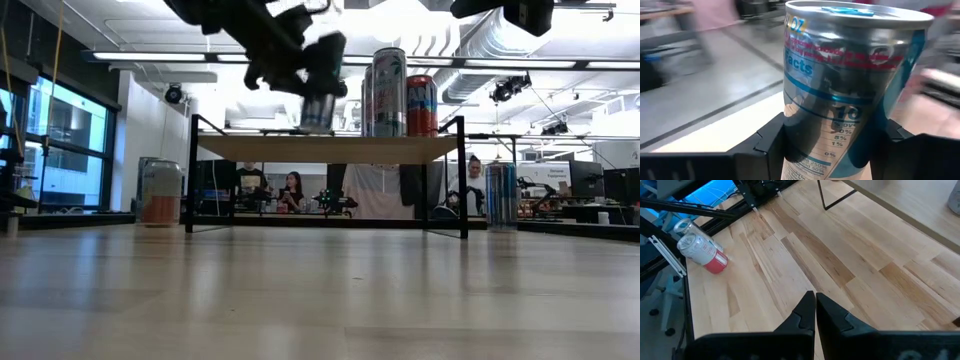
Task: Place canned beverage on shelf
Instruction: Put the bottom right blue soda can on the shelf
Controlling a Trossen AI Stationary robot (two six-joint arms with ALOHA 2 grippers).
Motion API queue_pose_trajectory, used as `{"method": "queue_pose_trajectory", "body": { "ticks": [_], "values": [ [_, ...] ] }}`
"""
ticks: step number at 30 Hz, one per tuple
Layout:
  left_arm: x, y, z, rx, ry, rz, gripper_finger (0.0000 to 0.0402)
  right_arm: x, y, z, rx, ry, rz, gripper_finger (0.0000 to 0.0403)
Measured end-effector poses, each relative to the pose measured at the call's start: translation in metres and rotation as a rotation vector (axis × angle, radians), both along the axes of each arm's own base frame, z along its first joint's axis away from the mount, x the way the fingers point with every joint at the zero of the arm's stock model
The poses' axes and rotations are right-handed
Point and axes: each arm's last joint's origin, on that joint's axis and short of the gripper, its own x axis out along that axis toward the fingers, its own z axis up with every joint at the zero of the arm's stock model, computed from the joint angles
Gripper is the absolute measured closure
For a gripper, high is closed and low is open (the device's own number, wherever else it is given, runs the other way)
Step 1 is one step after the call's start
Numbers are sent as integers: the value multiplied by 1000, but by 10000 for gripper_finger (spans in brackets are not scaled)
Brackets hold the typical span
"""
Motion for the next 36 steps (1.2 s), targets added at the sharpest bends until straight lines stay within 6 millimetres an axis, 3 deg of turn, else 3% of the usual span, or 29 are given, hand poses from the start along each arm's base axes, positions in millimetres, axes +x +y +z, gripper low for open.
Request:
{"method": "queue_pose_trajectory", "body": {
  "ticks": [4, 11, 16, 28, 36],
  "values": [
    [-4, 7, 11, -31, -32, -180, 244, 0, 0, 0, -4, 1, 3, 403],
    [-11, 19, 5, -29, -152, -401, 244, 0, 0, 0, 2, 0, -1, 403],
    [-18, 28, -10, -29, -171, -418, 244, 0, 0, 0, 2, -1, -2, 403],
    [-24, 50, -12, 10, -116, -473, 242, 0, 0, 0, -6, -4, -11, 403],
    [-25, 52, -16, -22, -81, -507, 212, 0, 0, 0, -11, -7, -17, 403]
  ]
}}
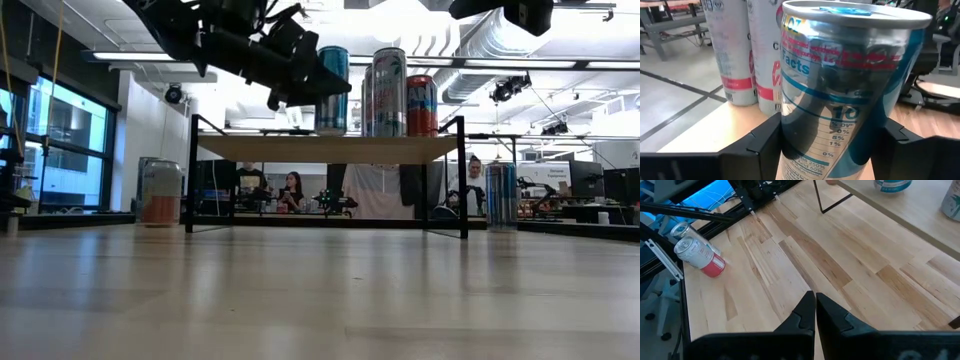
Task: Place canned beverage on shelf
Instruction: Put the bottom right blue soda can on the shelf
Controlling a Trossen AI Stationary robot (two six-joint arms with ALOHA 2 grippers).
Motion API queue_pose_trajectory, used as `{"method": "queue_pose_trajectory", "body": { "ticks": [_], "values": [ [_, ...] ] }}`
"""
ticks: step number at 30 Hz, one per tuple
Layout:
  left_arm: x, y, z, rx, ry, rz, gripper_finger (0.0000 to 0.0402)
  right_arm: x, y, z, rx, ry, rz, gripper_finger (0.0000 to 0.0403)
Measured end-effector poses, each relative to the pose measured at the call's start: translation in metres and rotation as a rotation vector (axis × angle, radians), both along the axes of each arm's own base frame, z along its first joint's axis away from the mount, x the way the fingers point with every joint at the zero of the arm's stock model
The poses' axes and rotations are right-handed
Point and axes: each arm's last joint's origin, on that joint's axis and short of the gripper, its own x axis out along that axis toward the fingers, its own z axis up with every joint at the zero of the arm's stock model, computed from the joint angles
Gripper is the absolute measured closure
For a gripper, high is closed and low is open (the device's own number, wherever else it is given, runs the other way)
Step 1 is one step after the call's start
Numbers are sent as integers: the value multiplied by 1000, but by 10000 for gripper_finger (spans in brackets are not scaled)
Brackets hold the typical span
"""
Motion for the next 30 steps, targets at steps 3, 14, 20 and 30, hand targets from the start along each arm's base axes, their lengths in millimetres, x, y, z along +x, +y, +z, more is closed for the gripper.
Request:
{"method": "queue_pose_trajectory", "body": {
  "ticks": [3, 14, 20, 30],
  "values": [
    [-1, 0, -3, -3, 33, -1, 198, 0, 0, 0, 0, 0, 0, 403],
    [-1, 0, -4, -6, 46, 1, 160, 0, 0, 0, 0, 0, 0, 403],
    [-1, 0, -4, -6, 47, 1, 118, 0, 0, 0, 0, 0, 0, 403],
    [-7, 2, 6, -33, 12, 18, 65, 0, 0, 0, 0, 0, -1, 403]
  ]
}}
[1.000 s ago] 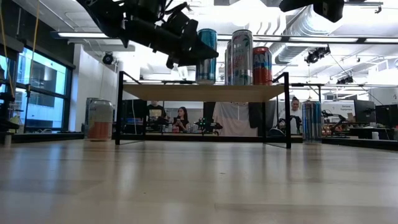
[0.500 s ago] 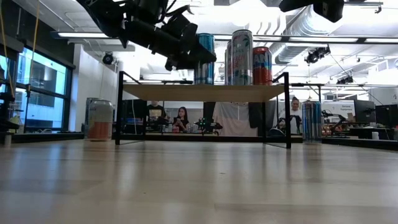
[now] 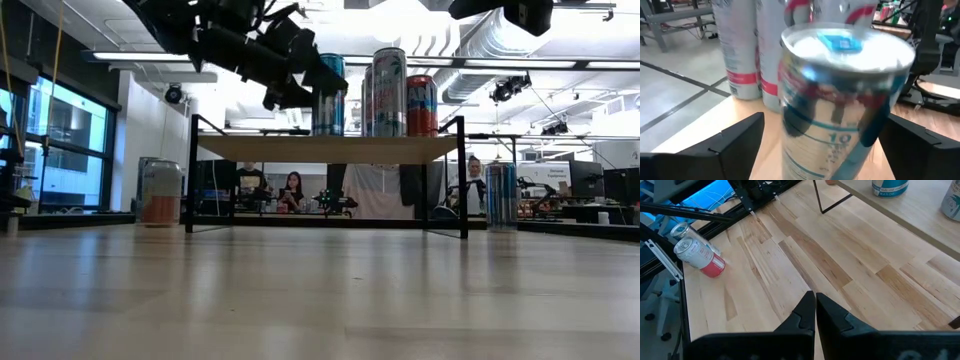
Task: Place canned beverage on shelf
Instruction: Put the bottom right blue soda can on the shelf
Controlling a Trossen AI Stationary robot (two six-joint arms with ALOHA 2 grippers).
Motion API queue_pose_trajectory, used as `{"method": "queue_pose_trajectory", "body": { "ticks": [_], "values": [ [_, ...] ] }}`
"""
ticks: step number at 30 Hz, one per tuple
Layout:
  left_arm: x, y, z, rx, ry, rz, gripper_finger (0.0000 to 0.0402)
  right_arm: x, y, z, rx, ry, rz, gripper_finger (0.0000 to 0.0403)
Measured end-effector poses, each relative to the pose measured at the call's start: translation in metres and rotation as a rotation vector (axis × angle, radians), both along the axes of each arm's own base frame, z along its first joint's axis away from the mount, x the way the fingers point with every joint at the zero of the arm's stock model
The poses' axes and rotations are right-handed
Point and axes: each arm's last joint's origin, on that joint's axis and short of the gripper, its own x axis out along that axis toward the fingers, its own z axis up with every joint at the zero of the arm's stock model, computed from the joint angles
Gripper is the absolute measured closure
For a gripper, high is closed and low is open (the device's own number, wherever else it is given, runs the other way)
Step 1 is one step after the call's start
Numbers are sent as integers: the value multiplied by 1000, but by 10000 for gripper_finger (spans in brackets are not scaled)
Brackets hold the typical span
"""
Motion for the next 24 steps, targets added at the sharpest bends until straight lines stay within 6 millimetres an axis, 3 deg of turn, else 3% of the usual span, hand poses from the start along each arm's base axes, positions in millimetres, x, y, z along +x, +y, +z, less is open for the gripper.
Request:
{"method": "queue_pose_trajectory", "body": {
  "ticks": [10, 19, 24],
  "values": [
    [-26, 4, 36, 5, -87, 22, 45, 0, 0, 0, 0, 0, 0, 403],
    [-50, -6, 73, -50, -250, -41, 44, 1, 0, 1, 9, -18, -2, 403],
    [-75, -21, 104, -142, -393, -173, 44, 22, -2, 4, -35, -100, 30, 403]
  ]
}}
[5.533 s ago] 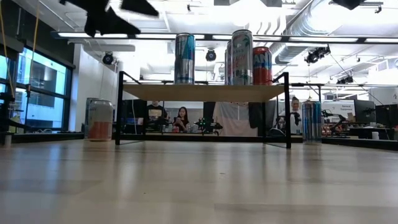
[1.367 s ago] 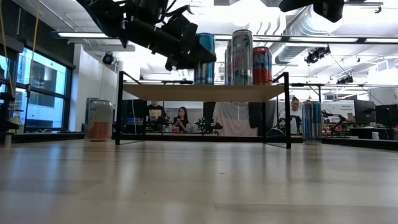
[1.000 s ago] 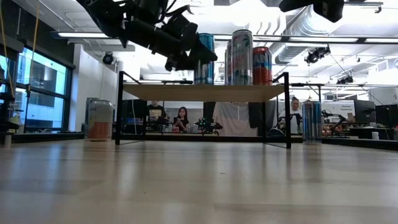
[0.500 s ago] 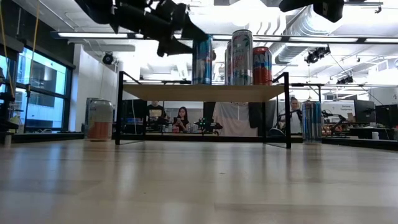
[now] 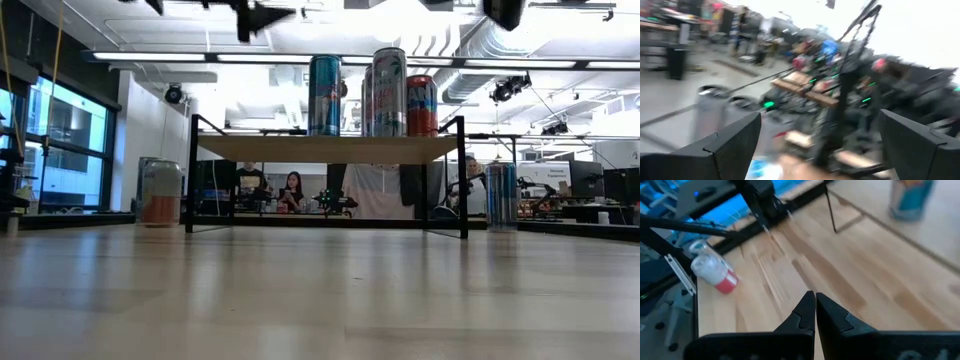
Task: Place canned beverage on shelf
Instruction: Put the bottom right blue soda can on the shelf
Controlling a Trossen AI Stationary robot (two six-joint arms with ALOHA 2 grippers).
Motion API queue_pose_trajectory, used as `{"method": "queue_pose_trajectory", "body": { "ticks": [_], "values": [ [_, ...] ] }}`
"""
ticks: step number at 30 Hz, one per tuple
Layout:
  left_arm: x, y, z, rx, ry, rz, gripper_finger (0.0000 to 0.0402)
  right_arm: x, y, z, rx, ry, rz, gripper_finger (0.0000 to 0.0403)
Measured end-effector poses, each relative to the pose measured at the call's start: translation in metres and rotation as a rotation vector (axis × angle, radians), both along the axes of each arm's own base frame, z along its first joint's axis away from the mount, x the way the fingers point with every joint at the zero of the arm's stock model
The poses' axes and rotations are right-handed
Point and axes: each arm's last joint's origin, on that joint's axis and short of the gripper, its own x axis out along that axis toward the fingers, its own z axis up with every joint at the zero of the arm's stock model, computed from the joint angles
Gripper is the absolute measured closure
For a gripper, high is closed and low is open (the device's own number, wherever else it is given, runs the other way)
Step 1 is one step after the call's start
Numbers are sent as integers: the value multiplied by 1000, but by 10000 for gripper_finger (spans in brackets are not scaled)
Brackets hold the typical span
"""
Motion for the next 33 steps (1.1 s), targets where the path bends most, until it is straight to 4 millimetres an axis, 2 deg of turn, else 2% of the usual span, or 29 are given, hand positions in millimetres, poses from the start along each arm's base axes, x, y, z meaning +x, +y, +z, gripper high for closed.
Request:
{"method": "queue_pose_trajectory", "body": {
  "ticks": [3, 7, 9, 11, 13, 15, 19, 21, 23, 26, 29, 33],
  "values": [
    [-15, -14, 17, -33, -76, -85, 44, 23, -2, -6, -68, -36, 31, 403],
    [-34, -39, 34, 41, -148, -165, 48, 57, -8, -22, -76, -84, -9, 403],
    [-45, -51, 42, 87, -182, -159, 60, 72, -12, -26, -65, -78, -56, 403],
    [-56, -59, 48, 123, -193, -99, 82, 84, -12, -21, -95, -51, -114, 403],
    [-68, -65, 50, 147, -169, 2, 117, 94, -11, -8, -122, -23, -197, 403],
    [-79, -69, 51, 168, -132, 121, 163, 102, -14, -4, -121, 37, -325, 403],
    [-97, -72, 47, 165, -33, 296, 279, 119, -25, -10, -95, 95, -567, 403],
    [-102, -73, 44, 154, 11, 321, 346, 131, -27, -14, -73, 87, -612, 403],
    [-106, -74, 40, 131, 52, 318, 386, 147, -24, -21, -60, 84, -597, 403],
    [-107, -74, 33, 92, 106, 319, 389, 170, -23, -33, -87, 102, -583, 403],
    [-106, -74, 27, 62, 152, 311, 399, 187, -31, -43, -85, 112, -612, 403],
    [-106, -75, 20, 28, 205, 298, 399, 203, -42, -56, -95, 139, -641, 403]
  ]
}}
